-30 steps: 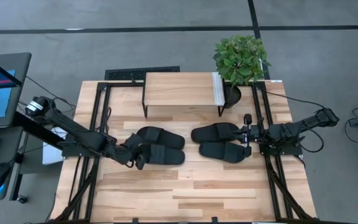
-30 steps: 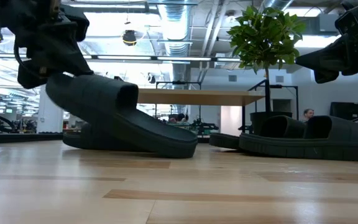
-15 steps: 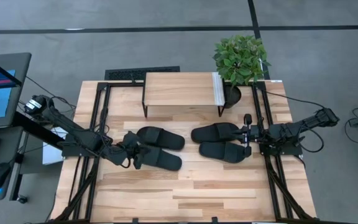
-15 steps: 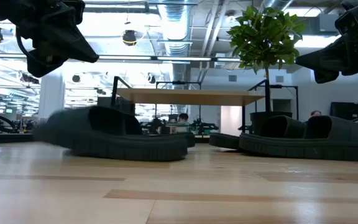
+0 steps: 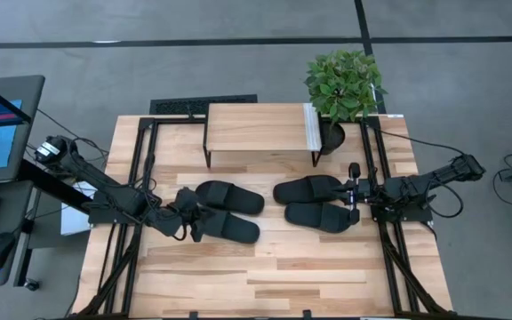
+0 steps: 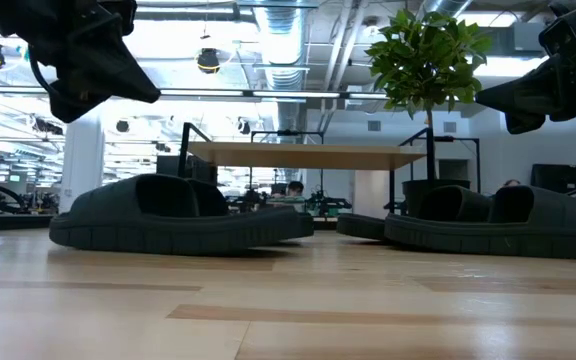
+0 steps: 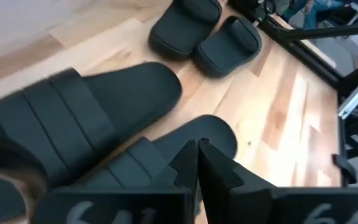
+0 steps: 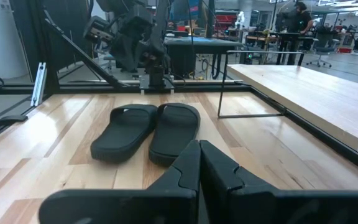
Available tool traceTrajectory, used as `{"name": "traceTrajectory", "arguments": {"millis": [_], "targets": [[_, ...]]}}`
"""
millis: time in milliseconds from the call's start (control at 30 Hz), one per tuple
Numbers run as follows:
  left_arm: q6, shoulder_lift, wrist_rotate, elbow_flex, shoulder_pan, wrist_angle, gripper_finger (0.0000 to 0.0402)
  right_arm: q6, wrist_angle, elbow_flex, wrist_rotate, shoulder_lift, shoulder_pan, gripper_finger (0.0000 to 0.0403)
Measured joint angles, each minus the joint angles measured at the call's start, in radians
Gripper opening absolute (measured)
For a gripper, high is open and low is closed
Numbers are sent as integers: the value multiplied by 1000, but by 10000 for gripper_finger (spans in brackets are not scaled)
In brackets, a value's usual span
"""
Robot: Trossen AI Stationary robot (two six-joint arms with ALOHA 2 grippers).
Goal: Pick and place slides into the shelf
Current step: Put the bottom left black slide on the shelf
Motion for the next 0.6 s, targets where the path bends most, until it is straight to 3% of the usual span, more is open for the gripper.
{"name": "traceTrajectory", "arguments": {"millis": [167, 367, 600], "targets": [[6, 0, -27, 0, 0, -83, 23, 0, 0, 0, 0, 0, 0, 0], [-17, 0, -56, 0, 0, -163, 84, 0, 0, 0, 0, 0, 0, 0], [-250, 0, -14, 0, -18, -405, 154, 0, 0, 0, 0, 0, 0, 0]]}}
